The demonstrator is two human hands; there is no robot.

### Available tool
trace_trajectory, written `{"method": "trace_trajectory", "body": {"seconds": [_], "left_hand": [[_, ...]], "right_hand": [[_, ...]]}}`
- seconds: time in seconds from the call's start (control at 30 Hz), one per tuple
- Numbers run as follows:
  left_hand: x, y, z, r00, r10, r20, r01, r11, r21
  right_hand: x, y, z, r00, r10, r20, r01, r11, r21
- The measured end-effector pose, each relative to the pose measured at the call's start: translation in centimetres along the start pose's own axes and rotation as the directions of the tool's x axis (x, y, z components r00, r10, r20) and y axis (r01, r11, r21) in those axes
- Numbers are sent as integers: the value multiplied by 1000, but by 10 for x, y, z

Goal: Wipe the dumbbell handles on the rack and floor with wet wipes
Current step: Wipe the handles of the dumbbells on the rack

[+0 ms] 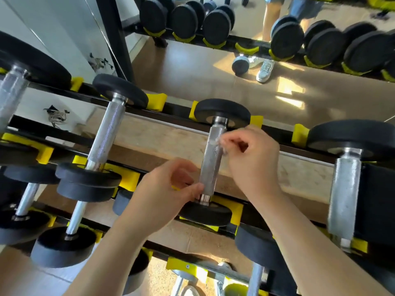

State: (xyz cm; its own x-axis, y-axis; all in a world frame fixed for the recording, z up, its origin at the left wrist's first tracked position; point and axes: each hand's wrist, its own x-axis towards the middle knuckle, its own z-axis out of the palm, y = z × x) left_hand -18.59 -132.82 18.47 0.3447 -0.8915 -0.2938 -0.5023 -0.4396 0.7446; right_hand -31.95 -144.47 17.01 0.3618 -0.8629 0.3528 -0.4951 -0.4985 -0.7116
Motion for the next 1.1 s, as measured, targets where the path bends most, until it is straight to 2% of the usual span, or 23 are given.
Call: {"method": "trace_trajectory", "body": {"seconds": [0.07, 0.13, 0.17, 0.2, 0.23, 0.27, 0.3, 0.37, 0.43, 0.47, 0.53, 0.6, 0.63, 0.7, 0.77, 0.83, 0.93, 1.0, 1.1], "left_hand": [[13, 8, 6, 1000, -27, -7, 27, 997, 70], [23, 14, 13, 999, -30, -27, 32, 994, 102], [26, 17, 15, 998, -28, -58, 34, 993, 116], [29, 18, 16, 996, -22, -89, 34, 991, 130], [31, 20, 17, 994, -15, -110, 30, 990, 137], [34, 22, 18, 993, -11, -117, 27, 991, 134], [38, 25, 18, 992, -8, -125, 24, 992, 126], [49, 31, 20, 986, 9, -166, 16, 989, 146], [62, 37, 23, 979, 43, -199, -3, 980, 198], [66, 38, 24, 979, 41, -197, -9, 987, 162], [69, 37, 24, 990, -14, -143, 7, 999, -48], [65, 33, 20, 995, -96, -23, 84, 949, -305], [63, 32, 17, 992, -121, 35, 125, 916, -380], [61, 30, 12, 989, -117, 89, 143, 904, -403], [62, 29, 7, 992, -96, 85, 121, 919, -375], [60, 28, 4, 988, -114, 103, 147, 901, -409], [51, 25, 2, 981, -140, 136, 190, 845, -500], [47, 27, 7, 980, -146, 132, 191, 866, -463], [52, 33, 20, 995, -96, 33, 101, 951, -292]], "right_hand": [[4, -4, 5, 991, 129, -40, -125, 988, 91], [-9, -5, 4, 950, 307, 57, -311, 911, 271], [-15, -4, 3, 895, 420, 152, -443, 790, 423], [-17, -3, 1, 821, 509, 258, -555, 605, 570], [-17, -2, -1, 749, 563, 350, -620, 406, 672], [-16, -1, -2, 694, 592, 410, -643, 253, 723], [-15, 0, -1, 658, 611, 440, -648, 161, 745], [-15, -2, 0, 629, 627, 460, -650, 99, 753], [-18, -4, 1, 627, 632, 455, -654, 111, 748], [-19, -4, 0, 633, 635, 442, -655, 137, 743], [-21, -2, -2, 656, 642, 398, -656, 223, 721], [-20, -3, -2, 679, 638, 363, -653, 301, 694], [-19, -3, -2, 690, 632, 354, -650, 326, 686], [-18, -5, -2, 715, 608, 345, -644, 380, 664], [-19, -8, 0, 765, 559, 320, -623, 516, 588], [-17, -7, 6, 816, 528, 235, -567, 652, 504], [-6, -5, 9, 870, 487, 84, -468, 757, 456], [-2, 0, 10, 857, 510, 72, -472, 720, 508], [-17, 0, 10, 799, 571, 189, -557, 583, 592]]}}
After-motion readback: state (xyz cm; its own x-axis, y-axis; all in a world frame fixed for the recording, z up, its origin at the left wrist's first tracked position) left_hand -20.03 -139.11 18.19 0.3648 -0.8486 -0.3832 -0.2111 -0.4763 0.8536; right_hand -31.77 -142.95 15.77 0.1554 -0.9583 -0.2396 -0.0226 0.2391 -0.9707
